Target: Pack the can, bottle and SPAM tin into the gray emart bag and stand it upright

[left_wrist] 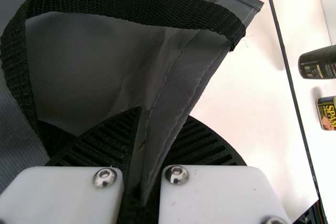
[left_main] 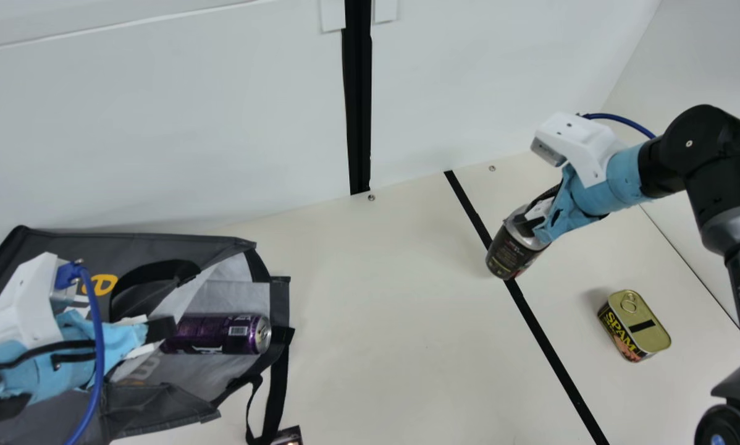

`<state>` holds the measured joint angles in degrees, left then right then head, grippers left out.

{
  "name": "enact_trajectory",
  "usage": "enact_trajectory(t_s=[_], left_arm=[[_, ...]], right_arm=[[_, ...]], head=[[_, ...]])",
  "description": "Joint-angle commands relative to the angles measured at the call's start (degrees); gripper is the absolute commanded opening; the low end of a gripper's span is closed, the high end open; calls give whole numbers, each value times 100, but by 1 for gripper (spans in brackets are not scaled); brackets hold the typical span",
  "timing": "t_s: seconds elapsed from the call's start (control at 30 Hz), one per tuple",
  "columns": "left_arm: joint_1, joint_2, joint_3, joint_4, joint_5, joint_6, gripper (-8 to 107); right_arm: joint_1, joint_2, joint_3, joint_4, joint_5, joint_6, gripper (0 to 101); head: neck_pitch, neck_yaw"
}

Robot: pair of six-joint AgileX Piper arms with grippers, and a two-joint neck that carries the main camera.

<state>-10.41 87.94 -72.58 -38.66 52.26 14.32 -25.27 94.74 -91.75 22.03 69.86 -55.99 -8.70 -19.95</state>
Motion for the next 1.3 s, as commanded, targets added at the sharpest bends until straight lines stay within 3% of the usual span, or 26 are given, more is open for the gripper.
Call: enact_trajectory(t_s=[0.0, 0.57, 1.27], left_arm=[[0, 0, 0, 0, 0, 0, -8], [0, 0, 0, 0, 0, 0, -8], [0, 0, 0, 0, 0, 0, -8]], right_arm=[[100, -76, 90, 31, 4, -45, 0], [1068, -789, 813, 237, 4, -260, 0], [2395, -1569, 1466, 253, 4, 62, 0]], head=[[-130, -5], [-130, -5], [-130, -5]])
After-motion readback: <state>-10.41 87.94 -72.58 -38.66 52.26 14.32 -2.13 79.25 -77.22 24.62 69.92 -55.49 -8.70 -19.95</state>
